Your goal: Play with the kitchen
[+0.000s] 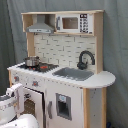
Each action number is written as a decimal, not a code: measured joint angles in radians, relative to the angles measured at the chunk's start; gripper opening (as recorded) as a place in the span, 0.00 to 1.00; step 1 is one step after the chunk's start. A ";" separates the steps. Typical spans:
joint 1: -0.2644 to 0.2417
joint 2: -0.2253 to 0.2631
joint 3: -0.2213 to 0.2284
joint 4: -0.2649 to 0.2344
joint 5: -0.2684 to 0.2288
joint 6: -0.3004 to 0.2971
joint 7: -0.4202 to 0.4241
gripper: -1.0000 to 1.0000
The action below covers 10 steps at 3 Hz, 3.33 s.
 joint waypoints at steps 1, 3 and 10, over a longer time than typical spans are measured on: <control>0.056 0.014 0.011 0.000 0.000 -0.085 0.012 0.00; 0.168 0.035 0.034 0.031 0.000 -0.253 0.035 0.00; 0.340 0.052 -0.079 0.116 -0.031 -0.532 -0.067 1.00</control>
